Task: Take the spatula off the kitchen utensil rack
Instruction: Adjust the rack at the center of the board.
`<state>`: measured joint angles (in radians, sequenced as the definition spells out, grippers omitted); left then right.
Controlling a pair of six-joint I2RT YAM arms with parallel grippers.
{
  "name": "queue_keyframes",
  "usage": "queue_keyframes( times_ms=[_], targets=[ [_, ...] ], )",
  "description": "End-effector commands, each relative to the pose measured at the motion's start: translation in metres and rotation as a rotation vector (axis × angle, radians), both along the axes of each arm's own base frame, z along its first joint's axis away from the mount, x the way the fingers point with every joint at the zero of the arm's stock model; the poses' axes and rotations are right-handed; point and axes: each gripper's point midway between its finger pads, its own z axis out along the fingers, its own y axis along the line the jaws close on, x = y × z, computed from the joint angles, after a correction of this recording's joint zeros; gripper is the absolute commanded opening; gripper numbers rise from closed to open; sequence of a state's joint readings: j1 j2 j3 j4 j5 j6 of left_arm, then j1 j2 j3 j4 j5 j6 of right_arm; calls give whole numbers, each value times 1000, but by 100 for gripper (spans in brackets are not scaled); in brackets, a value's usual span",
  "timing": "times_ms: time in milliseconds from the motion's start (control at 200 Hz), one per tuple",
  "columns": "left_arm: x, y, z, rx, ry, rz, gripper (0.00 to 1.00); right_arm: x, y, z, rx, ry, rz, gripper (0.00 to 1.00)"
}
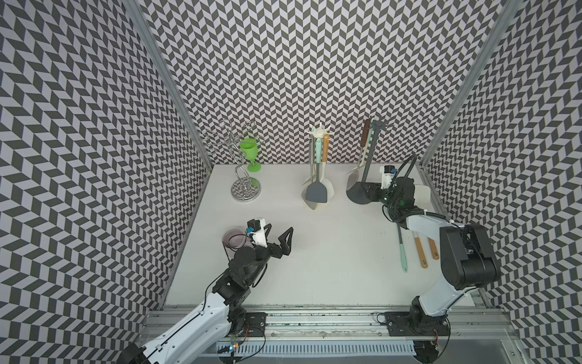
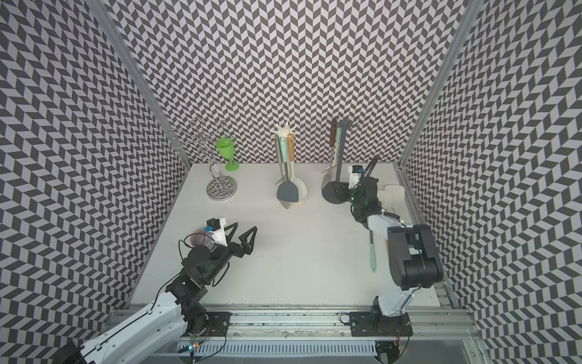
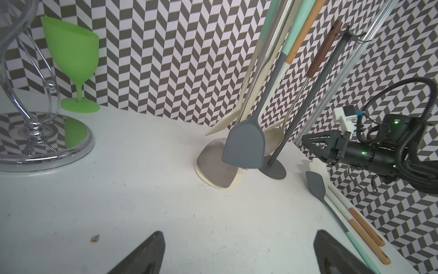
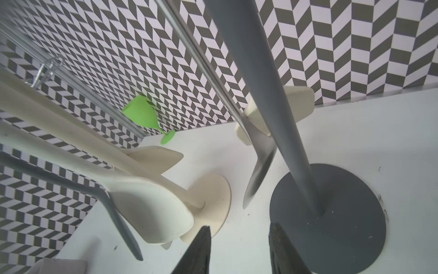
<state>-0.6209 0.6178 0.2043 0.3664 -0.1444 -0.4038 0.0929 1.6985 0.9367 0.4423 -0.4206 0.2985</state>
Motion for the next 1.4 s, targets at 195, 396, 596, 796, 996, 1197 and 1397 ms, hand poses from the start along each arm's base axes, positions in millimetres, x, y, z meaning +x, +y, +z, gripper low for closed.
queue_keyframes(
  times_ms=[195,396,596,796,996,1197,1397],
  targets=[
    [-7,1,18,-22,-57,-25,100,41,-14,18,-174,-103,-41,47],
    [-9,1,18,-24,-59,-29,100,64,-24,16,-271,-102,-82,48],
    [-10,1,18,-27,-63,-32,100,77,-37,14,-363,-114,-135,48],
    [-8,1,12,-14,-53,-26,100,84,-52,12,-412,-112,-186,49],
    [-9,-1,12,-15,-53,-37,100,88,-68,11,-418,-108,-210,51],
    [-10,1,14,-18,-63,-31,100,94,-84,4,-459,-99,-251,53],
    [-10,2,14,-17,-66,-29,100,100,-107,1,-437,-81,-286,54]
  ],
)
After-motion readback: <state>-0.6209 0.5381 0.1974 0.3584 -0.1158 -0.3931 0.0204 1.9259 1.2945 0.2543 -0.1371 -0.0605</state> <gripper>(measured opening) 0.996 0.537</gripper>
